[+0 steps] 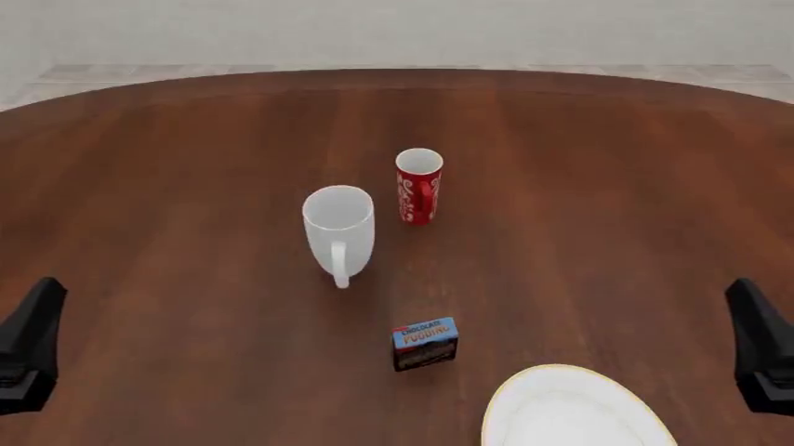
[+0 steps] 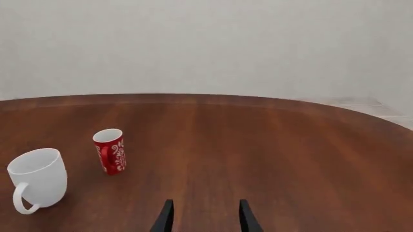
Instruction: Put the white mug on the plate.
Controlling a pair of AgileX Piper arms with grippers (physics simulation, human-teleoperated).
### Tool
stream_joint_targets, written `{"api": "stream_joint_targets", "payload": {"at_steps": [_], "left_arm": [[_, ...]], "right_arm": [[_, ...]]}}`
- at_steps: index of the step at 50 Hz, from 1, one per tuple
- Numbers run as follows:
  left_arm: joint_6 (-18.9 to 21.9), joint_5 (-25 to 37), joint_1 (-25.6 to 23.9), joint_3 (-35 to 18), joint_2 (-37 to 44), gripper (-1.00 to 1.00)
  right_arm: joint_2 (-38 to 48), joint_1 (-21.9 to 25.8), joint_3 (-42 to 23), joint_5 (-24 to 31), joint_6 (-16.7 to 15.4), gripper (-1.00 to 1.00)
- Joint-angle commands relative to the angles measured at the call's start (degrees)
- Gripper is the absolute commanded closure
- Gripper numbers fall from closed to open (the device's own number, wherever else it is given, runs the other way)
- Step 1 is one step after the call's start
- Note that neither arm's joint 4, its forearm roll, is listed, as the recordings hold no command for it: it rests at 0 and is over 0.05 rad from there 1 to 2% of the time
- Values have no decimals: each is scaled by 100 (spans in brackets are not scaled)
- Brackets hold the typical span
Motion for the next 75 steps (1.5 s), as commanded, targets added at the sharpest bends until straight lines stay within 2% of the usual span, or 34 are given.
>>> {"api": "stream_joint_targets", "payload": {"at_steps": [1, 2, 3, 5, 7, 11, 19, 29, 37, 41, 42, 43, 45, 49, 51, 61, 66, 70, 75], "left_arm": [[21, 42, 36, -19, -41, -100], [25, 42, 55, -21, -42, -100], [23, 45, 64, -23, -42, -100], [-19, 78, 67, -27, -27, -100], [-11, 85, 66, -33, -34, -100], [-13, 123, 65, -63, -40, -100], [-12, 98, 65, -36, -42, -100], [23, 40, 60, -8, -47, -100], [9, 44, 60, 0, -42, -100], [-4, 46, 62, 4, -33, -100], [-1, 45, 61, 3, -35, -100], [18, 33, 59, 2, -42, -100], [-5, 56, 61, -1, -38, -100], [3, 59, 60, -8, -43, -100], [13, 86, 59, -42, -47, -100], [16, 66, 58, -24, -46, -100], [7, 69, 59, -22, -41, -100], [16, 63, 57, -24, -42, -100], [13, 61, 58, -23, -38, -100]], "right_arm": [[164, 52, -248, 122, 56, -100], [203, 203, -374, 188, 12, -100], [327, 185, -592, 318, 250, -100], [558, 335, -896, 478, 192, -100], [772, 456, -1042, 552, 283, -100], [997, 683, -1387, 845, 262, -100], [1241, 1112, -1915, 1443, 631, -100], [1706, 1600, -2637, 2239, 530, -100], [2393, 2104, -3369, 2801, 738, -100], [2730, 2329, -3515, 2908, 728, -100], [2747, 2414, -3618, 2938, 769, -100], [2768, 2362, -3678, 2978, 957, -100], [3011, 2488, -3782, 3042, 914, -100], [3309, 2562, -3929, 3078, 1023, -100], [3472, 2611, -3974, 3018, 1277, -100], [4461, 2946, -4288, 2853, 1256, -100], [4951, 3150, -4559, 2861, 1497, -100], [5209, 3246, -4779, 2907, 1474, -100], [5624, 3491, -4976, 2907, 1738, -100]]}}
